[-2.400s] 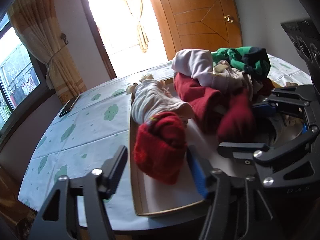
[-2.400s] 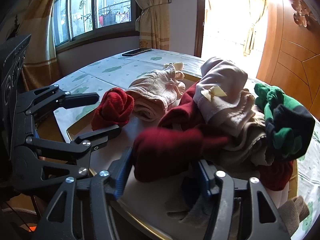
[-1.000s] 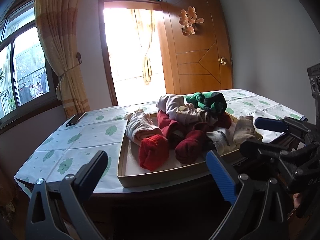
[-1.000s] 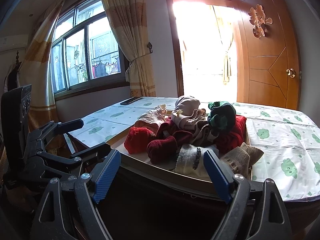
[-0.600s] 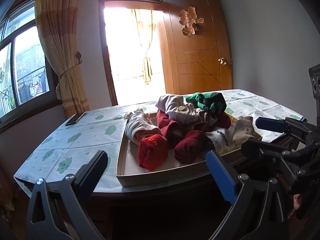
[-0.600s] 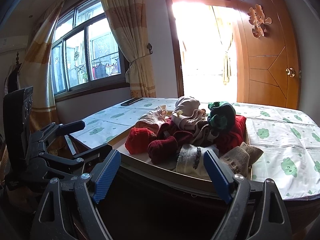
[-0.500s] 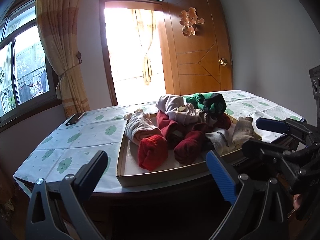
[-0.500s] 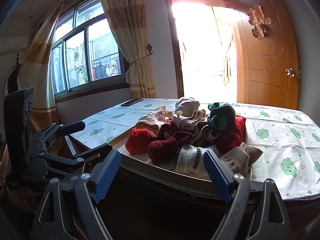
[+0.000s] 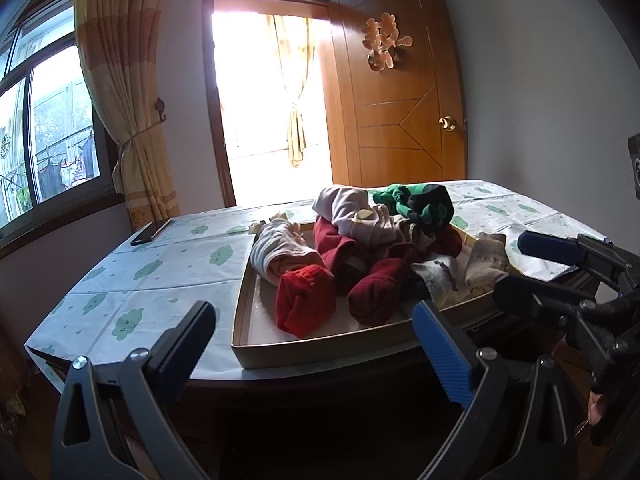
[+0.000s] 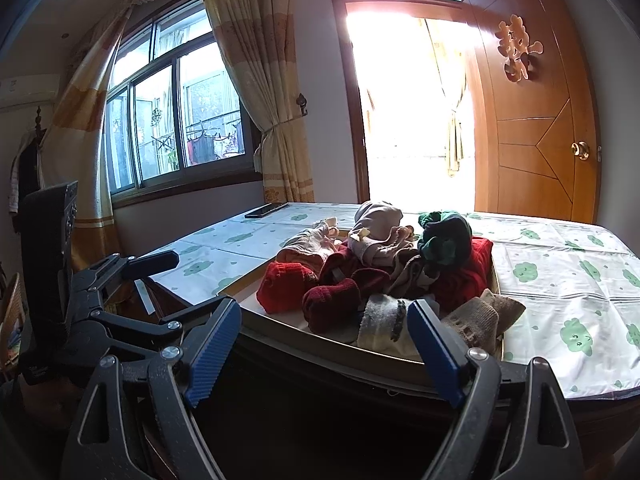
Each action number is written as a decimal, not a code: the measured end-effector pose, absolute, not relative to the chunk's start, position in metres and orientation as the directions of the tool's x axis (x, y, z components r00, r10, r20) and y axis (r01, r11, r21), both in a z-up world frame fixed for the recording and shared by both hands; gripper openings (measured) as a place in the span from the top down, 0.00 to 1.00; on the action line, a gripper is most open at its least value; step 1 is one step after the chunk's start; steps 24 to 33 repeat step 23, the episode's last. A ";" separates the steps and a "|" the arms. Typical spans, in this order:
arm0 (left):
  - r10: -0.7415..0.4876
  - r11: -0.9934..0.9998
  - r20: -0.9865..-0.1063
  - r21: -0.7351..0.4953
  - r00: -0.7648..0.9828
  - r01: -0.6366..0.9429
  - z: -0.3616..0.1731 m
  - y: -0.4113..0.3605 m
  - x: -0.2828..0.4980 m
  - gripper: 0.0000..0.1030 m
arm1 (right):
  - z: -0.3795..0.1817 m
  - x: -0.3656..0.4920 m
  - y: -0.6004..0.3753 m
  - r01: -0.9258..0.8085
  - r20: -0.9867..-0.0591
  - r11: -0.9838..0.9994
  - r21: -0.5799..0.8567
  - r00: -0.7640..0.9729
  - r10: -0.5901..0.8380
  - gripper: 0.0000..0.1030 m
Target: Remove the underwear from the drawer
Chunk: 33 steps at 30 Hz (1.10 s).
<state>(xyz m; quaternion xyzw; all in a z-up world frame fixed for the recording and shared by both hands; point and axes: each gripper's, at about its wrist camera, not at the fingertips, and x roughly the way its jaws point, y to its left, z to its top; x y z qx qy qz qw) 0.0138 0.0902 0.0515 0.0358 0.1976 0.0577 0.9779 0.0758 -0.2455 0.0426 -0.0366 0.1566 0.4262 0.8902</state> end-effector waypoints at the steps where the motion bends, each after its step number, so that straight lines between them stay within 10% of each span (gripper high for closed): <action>1: 0.124 0.991 -0.385 0.086 0.915 -0.098 0.052 0.092 0.014 0.02 | 0.042 0.076 -0.246 -0.770 -0.310 0.634 0.069 0.588 0.747 0.16; 33: 0.127 0.992 -0.393 0.069 0.911 -0.108 0.051 0.093 0.015 0.02 | 0.043 0.072 -0.247 -0.774 -0.312 0.630 0.060 0.585 0.749 0.15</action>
